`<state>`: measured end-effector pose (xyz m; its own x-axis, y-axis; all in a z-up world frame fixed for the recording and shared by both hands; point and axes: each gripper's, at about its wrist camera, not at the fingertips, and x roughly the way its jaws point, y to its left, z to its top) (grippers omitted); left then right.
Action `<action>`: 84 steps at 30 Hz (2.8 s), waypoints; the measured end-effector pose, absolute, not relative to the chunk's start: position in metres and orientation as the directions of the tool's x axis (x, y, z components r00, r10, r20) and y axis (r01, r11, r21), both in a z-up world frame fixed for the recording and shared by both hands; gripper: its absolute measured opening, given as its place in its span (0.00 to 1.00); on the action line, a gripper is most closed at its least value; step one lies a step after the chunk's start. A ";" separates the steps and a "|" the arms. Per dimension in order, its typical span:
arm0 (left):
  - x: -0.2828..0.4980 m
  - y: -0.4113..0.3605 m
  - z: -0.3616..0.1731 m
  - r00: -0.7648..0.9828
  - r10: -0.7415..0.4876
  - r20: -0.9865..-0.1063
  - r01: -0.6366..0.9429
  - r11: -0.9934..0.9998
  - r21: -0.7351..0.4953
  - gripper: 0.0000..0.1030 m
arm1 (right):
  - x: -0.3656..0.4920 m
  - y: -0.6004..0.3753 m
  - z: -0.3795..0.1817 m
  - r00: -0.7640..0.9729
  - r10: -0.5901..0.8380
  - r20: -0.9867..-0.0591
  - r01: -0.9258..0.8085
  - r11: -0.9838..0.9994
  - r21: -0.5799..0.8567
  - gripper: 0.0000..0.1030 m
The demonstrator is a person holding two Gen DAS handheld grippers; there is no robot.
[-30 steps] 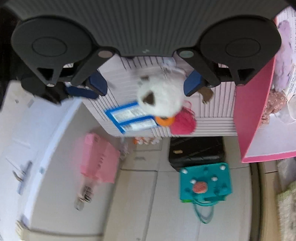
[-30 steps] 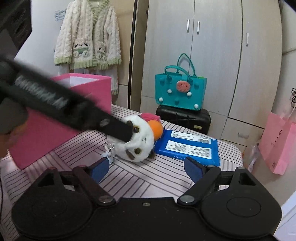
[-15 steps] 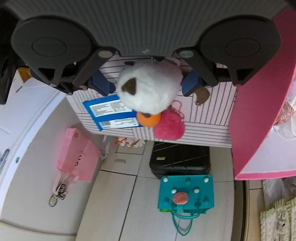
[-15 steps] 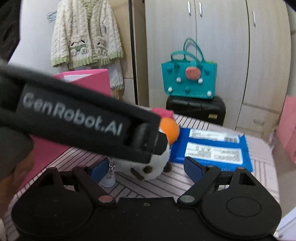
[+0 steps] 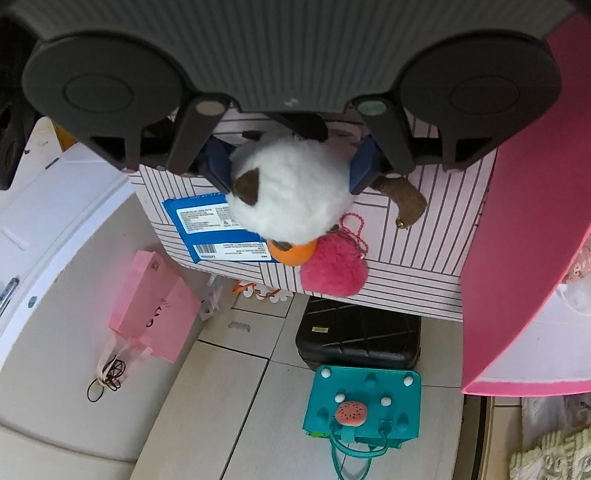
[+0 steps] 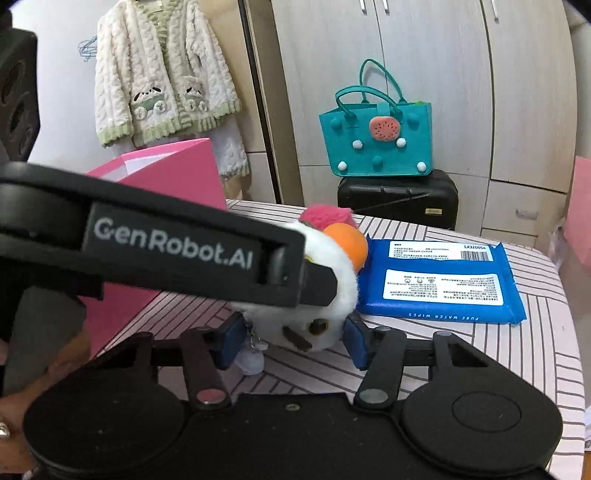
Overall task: Organize soft objects
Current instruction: 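Lift the cat plush with both tools and turn toward the box, then carry the white cat plush with both tools over the pink box and lower it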
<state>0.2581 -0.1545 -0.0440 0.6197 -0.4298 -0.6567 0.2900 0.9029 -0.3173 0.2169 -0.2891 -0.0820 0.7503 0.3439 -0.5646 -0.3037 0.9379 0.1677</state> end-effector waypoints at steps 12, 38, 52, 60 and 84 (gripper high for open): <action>0.242 -0.149 -0.040 0.616 -0.456 -0.643 0.320 0.890 -0.324 0.59 | 0.199 -0.286 -0.071 0.748 0.317 -0.583 -0.270 0.948 0.170 0.54; 0.188 -0.127 -0.020 0.532 -0.519 -0.669 0.419 0.848 -0.324 0.57 | 0.145 -0.278 -0.046 0.654 0.352 -0.669 -0.222 0.935 0.275 0.54; 0.159 -0.116 -0.012 0.490 -0.541 -0.684 0.458 0.827 -0.325 0.57 | 0.117 -0.264 -0.031 0.609 0.345 -0.714 -0.261 0.937 0.230 0.54; 0.135 -0.100 -0.002 0.464 -0.529 -0.710 0.491 0.821 -0.291 0.57 | 0.097 -0.246 -0.019 0.557 0.379 -0.739 -0.330 0.918 0.222 0.54; 0.079 0.005 0.032 0.389 -0.563 -0.729 0.497 0.794 -0.349 0.57 | 0.046 -0.167 0.026 0.497 0.495 -0.713 -0.528 0.824 0.204 0.54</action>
<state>0.0789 0.0054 0.0325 0.3890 -0.5634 -0.7288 0.4971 0.7945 -0.3489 0.0460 -0.1670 0.0258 0.4967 0.4946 -0.7132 -0.5282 0.8243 0.2039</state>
